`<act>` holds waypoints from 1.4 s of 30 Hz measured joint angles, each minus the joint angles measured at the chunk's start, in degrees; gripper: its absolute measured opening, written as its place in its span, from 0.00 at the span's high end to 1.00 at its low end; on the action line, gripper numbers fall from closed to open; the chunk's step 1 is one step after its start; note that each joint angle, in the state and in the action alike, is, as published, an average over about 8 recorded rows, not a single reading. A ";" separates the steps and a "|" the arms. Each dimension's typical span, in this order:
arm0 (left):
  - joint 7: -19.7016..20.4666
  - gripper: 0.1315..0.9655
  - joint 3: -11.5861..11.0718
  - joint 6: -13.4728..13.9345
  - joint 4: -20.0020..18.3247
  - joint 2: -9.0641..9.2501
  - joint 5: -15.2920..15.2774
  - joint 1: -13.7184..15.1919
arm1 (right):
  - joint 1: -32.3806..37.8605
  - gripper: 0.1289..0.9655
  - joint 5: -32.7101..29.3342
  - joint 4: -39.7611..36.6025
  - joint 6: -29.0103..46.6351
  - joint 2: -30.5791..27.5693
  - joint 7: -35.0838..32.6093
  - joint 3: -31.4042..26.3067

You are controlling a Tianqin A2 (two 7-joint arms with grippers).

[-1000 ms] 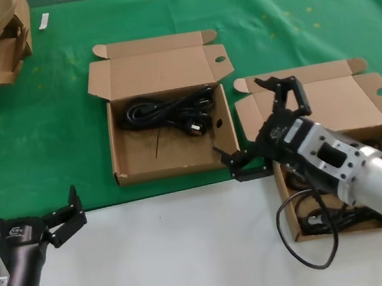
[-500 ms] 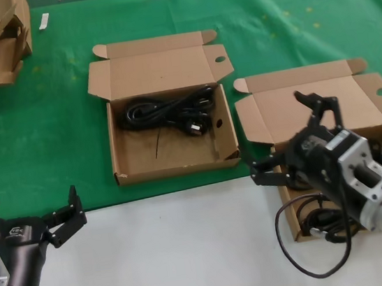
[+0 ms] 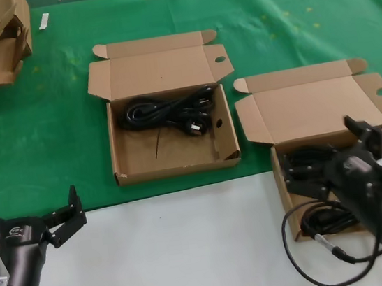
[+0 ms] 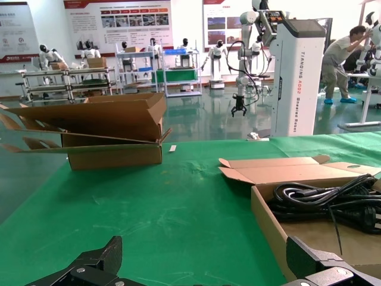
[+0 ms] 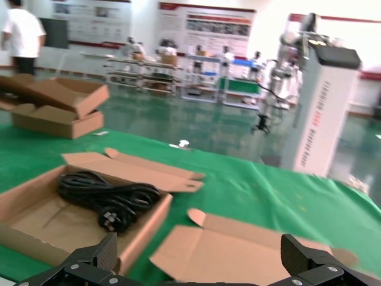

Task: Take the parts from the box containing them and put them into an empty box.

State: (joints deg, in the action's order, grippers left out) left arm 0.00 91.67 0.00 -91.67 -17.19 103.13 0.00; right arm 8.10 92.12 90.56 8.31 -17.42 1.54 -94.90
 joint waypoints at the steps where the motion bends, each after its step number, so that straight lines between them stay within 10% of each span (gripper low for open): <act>1: 0.00 0.00 0.00 0.00 0.00 0.00 0.00 0.00 | -0.60 0.00 0.81 0.08 -0.59 0.02 -0.11 0.24; 42: 0.00 0.00 0.00 0.00 0.00 0.00 0.00 0.00 | -6.62 0.00 8.99 0.91 -6.79 0.19 -1.26 2.64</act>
State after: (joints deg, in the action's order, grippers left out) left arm 0.00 91.67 0.00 -91.67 -17.19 103.13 0.00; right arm 1.49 101.11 91.47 1.53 -17.23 0.28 -92.27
